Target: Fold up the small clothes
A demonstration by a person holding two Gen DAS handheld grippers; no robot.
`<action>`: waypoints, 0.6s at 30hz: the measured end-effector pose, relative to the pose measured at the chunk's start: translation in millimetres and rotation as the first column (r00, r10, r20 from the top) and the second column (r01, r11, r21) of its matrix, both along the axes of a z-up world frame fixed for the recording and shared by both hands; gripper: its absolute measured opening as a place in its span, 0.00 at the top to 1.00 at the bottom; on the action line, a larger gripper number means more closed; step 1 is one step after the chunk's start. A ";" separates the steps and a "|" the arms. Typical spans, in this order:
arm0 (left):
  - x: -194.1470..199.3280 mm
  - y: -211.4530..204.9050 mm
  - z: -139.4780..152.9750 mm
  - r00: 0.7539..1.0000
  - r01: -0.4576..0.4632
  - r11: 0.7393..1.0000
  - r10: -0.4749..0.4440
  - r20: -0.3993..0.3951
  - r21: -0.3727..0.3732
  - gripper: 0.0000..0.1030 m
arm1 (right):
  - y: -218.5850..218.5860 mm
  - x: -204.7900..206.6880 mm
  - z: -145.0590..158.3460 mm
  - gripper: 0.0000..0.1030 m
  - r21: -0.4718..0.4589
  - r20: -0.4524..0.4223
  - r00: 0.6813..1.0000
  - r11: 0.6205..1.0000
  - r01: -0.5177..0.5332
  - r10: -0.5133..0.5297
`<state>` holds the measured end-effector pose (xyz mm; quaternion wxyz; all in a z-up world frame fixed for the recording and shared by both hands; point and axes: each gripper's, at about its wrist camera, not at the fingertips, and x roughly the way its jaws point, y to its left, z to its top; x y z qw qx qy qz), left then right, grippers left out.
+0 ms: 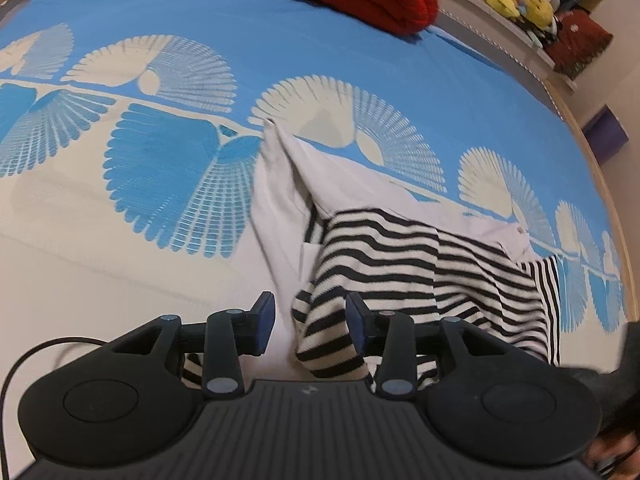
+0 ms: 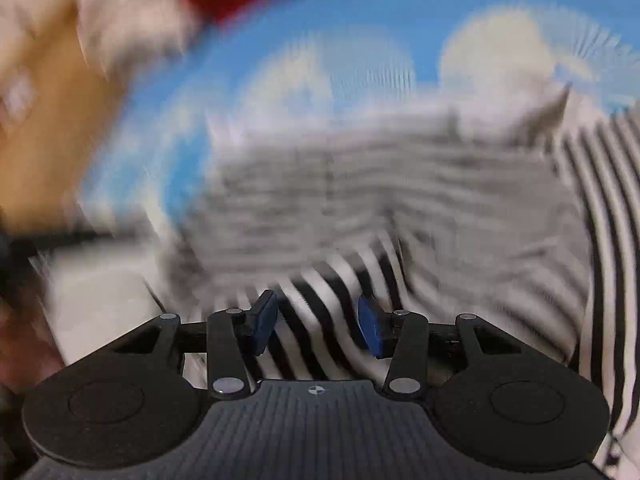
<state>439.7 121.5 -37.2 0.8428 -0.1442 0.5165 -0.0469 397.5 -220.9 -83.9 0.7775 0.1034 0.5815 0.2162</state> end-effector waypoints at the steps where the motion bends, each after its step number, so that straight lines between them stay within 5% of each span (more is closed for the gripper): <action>1: -0.1 -4.5 -1.1 1.000 0.017 1.000 -0.017 -0.001 0.004 0.55 | 5.6 -3.0 -10.3 0.54 -0.053 -0.039 0.998 0.997 -0.050 0.048; 5: -2.1 -19.1 -8.0 0.997 0.077 0.997 -0.077 -0.012 0.011 0.54 | 23.7 -19.1 -9.1 0.55 -0.161 -0.026 0.978 0.965 -0.206 0.205; 10: -4.3 -24.1 -33.5 0.990 0.115 0.993 -0.115 -0.087 -0.008 0.53 | 2.5 -6.4 12.1 0.54 -0.148 0.054 0.995 0.986 -0.071 0.079; 14: -4.6 -22.5 -68.1 0.971 0.142 0.982 -0.114 -0.210 0.125 0.47 | -17.2 8.1 1.3 0.48 -0.241 0.023 0.998 0.968 0.066 -0.062; 18: -2.4 -21.9 -63.9 0.978 0.130 0.980 -0.101 -0.182 0.151 0.40 | -19.4 11.7 -1.0 0.48 -0.272 0.014 0.998 0.960 0.070 -0.069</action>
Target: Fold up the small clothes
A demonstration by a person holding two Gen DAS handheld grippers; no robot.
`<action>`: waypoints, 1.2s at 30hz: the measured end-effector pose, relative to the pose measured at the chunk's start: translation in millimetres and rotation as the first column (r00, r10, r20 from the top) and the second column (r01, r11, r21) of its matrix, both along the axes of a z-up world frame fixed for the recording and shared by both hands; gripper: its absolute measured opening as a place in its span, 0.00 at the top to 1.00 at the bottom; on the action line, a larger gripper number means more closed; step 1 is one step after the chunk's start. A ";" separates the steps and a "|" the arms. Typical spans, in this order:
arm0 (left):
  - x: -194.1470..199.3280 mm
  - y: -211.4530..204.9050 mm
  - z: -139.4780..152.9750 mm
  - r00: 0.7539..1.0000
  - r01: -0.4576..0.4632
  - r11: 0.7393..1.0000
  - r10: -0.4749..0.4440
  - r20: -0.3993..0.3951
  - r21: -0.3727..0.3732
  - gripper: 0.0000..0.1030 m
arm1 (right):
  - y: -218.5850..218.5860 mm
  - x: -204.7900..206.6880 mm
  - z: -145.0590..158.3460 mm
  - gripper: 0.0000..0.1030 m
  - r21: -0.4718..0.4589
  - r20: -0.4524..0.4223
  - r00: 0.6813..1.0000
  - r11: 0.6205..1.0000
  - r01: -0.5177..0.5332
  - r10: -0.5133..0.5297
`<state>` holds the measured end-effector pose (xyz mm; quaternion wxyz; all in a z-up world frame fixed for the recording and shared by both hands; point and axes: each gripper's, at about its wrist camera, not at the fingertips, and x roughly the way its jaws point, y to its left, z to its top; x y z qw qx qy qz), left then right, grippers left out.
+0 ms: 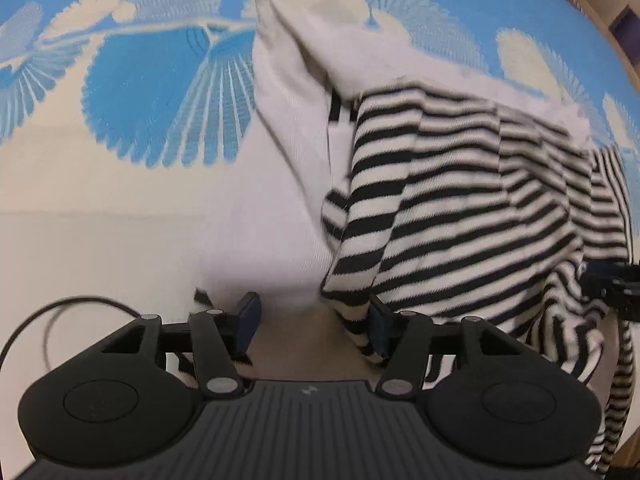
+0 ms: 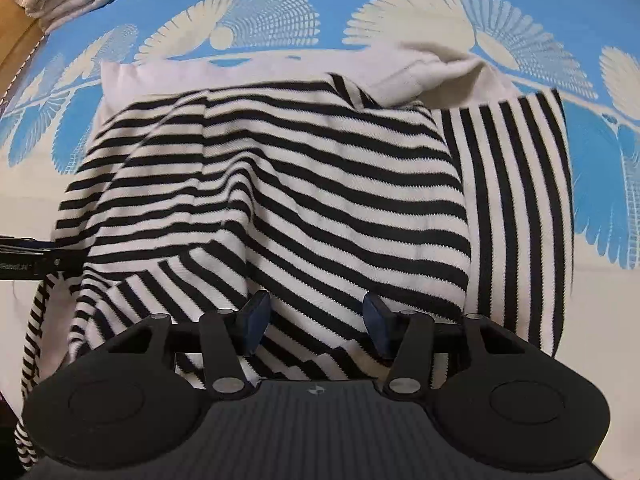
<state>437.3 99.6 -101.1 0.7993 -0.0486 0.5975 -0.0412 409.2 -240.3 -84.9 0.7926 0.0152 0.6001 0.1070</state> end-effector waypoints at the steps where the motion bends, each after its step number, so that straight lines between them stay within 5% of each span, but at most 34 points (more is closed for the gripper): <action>1: -1.1 0.5 7.3 0.999 -0.008 1.000 0.008 0.031 -0.007 0.41 | -0.1 0.4 5.4 0.48 0.007 0.018 1.000 1.000 0.001 -0.002; 4: -1.6 -1.5 19.4 0.996 -0.013 0.999 0.017 0.089 -0.038 0.41 | -2.1 0.0 12.6 0.48 0.001 0.056 0.998 1.000 0.009 -0.009; 9: -1.6 -12.9 -8.8 1.000 0.023 0.997 -0.022 -0.017 0.075 0.38 | -12.7 -5.2 -5.0 0.48 -0.067 0.022 1.000 0.998 0.004 -0.003; 14: -17.3 -17.6 32.2 0.993 -0.002 0.995 -0.010 0.121 0.100 0.39 | -14.0 -31.2 45.2 0.48 -0.024 0.201 0.969 0.989 0.149 -0.141; 19: -61.2 -22.6 88.5 0.932 -0.029 0.990 -0.024 0.361 0.142 0.39 | -21.0 -90.9 123.9 0.48 0.152 0.467 0.847 0.966 0.207 -0.255; 24: -111.5 -14.1 135.9 0.891 -0.070 0.984 -0.012 0.455 0.164 0.39 | -28.0 -167.9 180.4 0.47 0.154 0.657 0.716 0.972 0.180 -0.236; 26: -142.3 -7.8 154.4 0.867 -0.085 0.984 -0.003 0.498 0.154 0.39 | -36.2 -196.7 189.9 0.45 0.172 0.677 0.691 0.967 0.186 -0.253; 30: -208.6 6.7 173.5 0.824 -0.108 0.987 0.025 0.566 0.115 0.39 | -48.8 -243.3 189.8 0.42 0.146 0.670 0.694 0.963 0.227 -0.265; 34: -268.4 15.2 164.9 0.773 -0.103 0.986 -0.003 0.634 0.130 0.62 | -46.9 -283.5 168.3 0.42 0.050 0.669 0.705 0.961 0.273 -0.235; 36: -288.1 17.7 146.8 0.786 -0.084 0.988 -0.015 0.618 0.131 0.74 | -46.2 -301.4 149.8 0.42 -0.012 0.663 0.713 0.949 0.316 -0.228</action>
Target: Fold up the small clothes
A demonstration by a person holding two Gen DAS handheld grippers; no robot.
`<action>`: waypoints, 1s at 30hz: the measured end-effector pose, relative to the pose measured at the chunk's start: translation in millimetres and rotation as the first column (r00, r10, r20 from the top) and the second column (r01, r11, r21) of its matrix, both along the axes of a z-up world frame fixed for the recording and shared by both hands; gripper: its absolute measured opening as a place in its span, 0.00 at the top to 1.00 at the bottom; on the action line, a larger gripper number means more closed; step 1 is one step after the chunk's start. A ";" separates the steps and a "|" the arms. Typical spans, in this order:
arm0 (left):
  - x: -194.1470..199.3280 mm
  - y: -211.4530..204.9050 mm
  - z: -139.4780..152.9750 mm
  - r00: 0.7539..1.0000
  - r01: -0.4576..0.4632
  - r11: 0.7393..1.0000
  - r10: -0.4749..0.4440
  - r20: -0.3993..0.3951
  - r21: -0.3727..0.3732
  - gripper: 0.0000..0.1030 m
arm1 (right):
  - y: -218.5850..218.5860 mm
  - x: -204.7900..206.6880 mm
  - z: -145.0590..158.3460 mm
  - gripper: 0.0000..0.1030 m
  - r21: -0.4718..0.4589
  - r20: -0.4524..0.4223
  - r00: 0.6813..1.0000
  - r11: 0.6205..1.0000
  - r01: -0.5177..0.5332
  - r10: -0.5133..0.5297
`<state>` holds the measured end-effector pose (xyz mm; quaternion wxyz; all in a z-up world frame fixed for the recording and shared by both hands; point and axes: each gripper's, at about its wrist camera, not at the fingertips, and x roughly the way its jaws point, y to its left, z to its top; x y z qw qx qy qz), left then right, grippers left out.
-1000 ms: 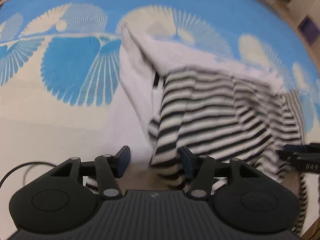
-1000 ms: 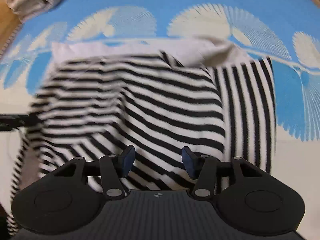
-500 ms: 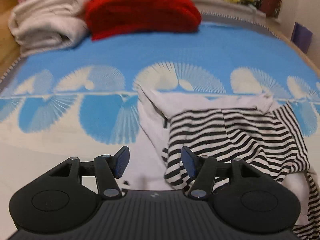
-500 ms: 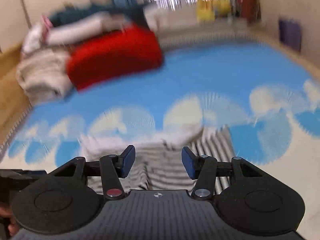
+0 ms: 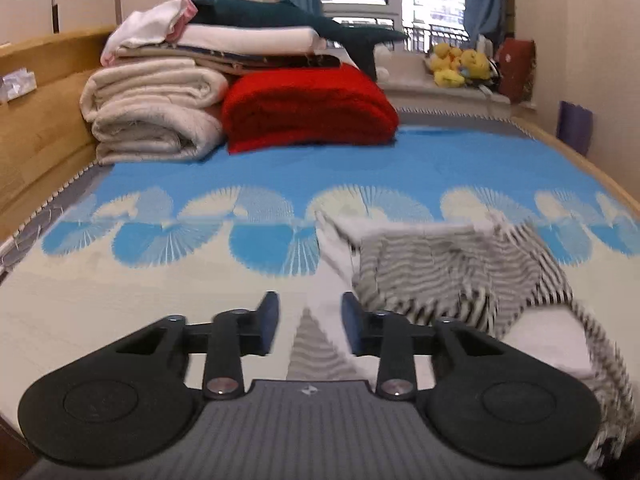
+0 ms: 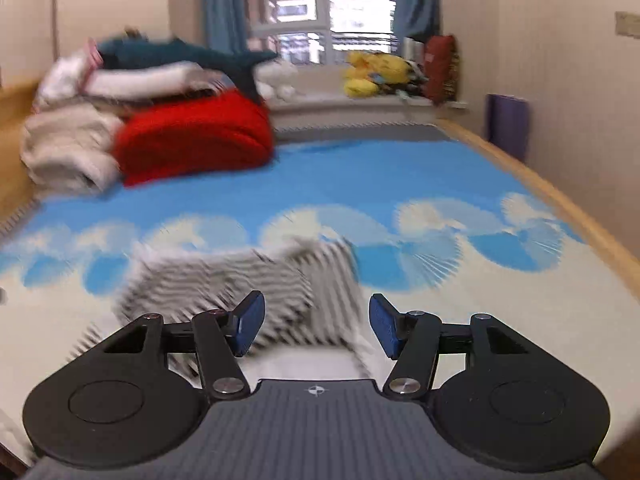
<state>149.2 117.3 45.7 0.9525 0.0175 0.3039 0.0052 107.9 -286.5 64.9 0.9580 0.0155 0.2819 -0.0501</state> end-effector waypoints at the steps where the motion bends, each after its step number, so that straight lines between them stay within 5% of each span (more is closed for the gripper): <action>1: -4.3 2.6 -9.4 0.999 0.001 1.000 -0.001 -0.036 -0.014 0.79 | -2.3 -7.0 -8.9 0.43 -0.007 -0.019 1.000 1.000 0.014 -0.014; 8: -8.8 40.9 -46.8 0.972 -0.068 0.978 0.019 -0.236 -0.199 0.79 | -16.8 -26.0 -51.3 0.51 0.043 -0.146 0.989 0.998 0.039 -0.032; 14: -7.9 48.4 -72.3 0.933 -0.128 0.966 0.041 -0.357 -0.225 0.77 | -37.0 -32.5 -91.0 0.51 0.179 -0.279 0.959 0.978 0.106 -0.053; 18: -12.9 51.0 -83.7 0.933 -0.118 0.960 0.019 -0.358 -0.256 0.49 | -36.0 -28.4 -109.7 0.51 0.153 -0.343 0.939 0.984 0.086 -0.028; 23: -3.4 47.7 -123.7 0.884 -0.186 0.946 0.044 -0.466 -0.264 0.45 | -47.5 -22.2 -128.6 0.47 0.180 -0.423 0.905 0.975 0.133 -0.046; 26: 2.2 36.0 -124.6 0.893 -0.138 0.949 -0.004 -0.450 -0.282 0.25 | -54.4 -16.2 -142.4 0.44 0.224 -0.477 0.878 0.960 0.166 -0.041; 30: 6.6 25.6 -135.0 0.863 -0.123 0.967 -0.006 -0.505 -0.222 0.22 | -49.9 -11.3 -162.4 0.42 0.203 -0.553 0.833 0.966 0.158 -0.020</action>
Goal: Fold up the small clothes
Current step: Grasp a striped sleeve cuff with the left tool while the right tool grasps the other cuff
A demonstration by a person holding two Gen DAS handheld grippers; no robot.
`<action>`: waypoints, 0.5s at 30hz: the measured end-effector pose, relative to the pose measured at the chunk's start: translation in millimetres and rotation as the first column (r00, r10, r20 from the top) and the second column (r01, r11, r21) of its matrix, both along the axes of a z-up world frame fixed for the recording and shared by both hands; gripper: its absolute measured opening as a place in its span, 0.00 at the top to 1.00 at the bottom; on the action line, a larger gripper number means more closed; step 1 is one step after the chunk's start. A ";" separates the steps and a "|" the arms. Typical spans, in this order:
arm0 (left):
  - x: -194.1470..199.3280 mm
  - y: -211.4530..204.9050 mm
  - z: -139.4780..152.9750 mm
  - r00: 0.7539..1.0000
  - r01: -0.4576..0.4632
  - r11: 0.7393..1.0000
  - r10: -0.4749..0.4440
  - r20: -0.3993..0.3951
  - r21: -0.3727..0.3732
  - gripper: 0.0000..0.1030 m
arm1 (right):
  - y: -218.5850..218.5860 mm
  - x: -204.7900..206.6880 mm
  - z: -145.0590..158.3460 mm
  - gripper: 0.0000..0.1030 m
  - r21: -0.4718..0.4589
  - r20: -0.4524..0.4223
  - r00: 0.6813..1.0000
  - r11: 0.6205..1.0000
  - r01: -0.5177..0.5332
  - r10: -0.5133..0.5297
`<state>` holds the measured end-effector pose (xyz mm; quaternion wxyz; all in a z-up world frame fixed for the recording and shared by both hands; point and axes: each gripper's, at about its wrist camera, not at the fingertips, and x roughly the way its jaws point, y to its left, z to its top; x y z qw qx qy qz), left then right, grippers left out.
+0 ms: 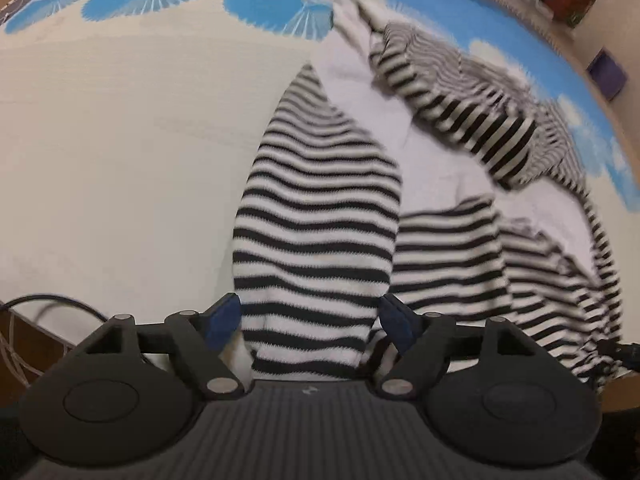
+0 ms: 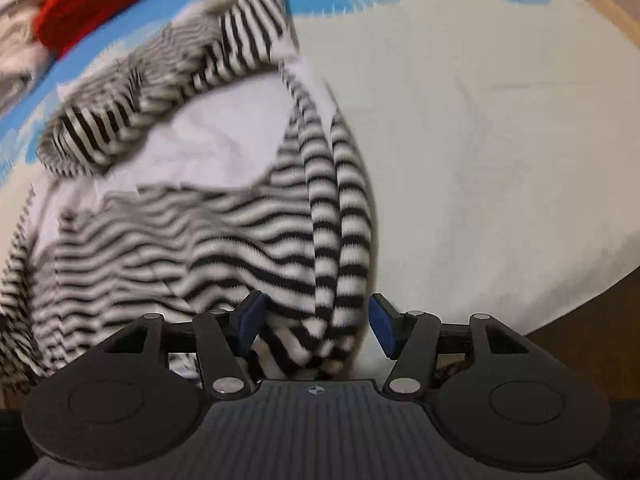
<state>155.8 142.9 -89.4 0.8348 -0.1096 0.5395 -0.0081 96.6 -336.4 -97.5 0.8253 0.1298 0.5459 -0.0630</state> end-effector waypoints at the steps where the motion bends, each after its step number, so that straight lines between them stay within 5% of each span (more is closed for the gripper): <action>1: 0.1 -0.6 -2.8 1.000 -0.004 1.000 0.004 -0.016 0.002 0.22 | 0.6 0.0 -2.3 0.42 -0.008 -0.007 1.000 1.000 -0.006 0.006; 7: -4.2 -4.5 -18.4 0.995 0.008 0.997 -0.001 -0.095 0.076 0.25 | -4.0 -6.3 -3.1 0.41 -0.007 -0.011 1.000 1.000 -0.010 0.009; 8: -5.0 -5.6 -17.6 0.996 0.010 0.997 -0.003 -0.087 0.077 0.29 | -4.1 -7.0 -3.3 0.41 -0.006 -0.012 1.000 1.000 -0.012 0.012; 10: -6.1 -6.7 -14.5 0.998 0.014 0.998 -0.010 -0.069 0.053 0.58 | -2.6 -9.5 -2.8 0.42 -0.010 -0.013 1.000 1.000 -0.015 0.015; 11: -7.5 -8.0 -12.7 0.998 0.018 0.999 -0.016 -0.057 0.044 0.68 | -1.2 -10.0 -2.3 0.46 -0.009 -0.012 1.000 1.000 -0.020 0.019; 12: -8.5 -10.8 -9.9 0.999 0.027 0.999 -0.025 -0.043 0.043 0.85 | 0.4 -10.3 -1.5 0.61 0.002 -0.007 1.000 1.000 -0.027 0.027; 13: -9.7 -13.0 -5.7 0.999 0.035 0.998 -0.033 -0.027 0.049 0.89 | 2.8 -10.5 0.6 0.80 0.016 0.002 0.999 0.999 -0.041 0.041; 15: -14.1 -16.4 5.0 0.999 0.033 0.997 -0.034 0.015 0.067 0.91 | 11.6 -11.0 9.5 0.91 -0.021 0.036 0.996 0.996 -0.081 0.082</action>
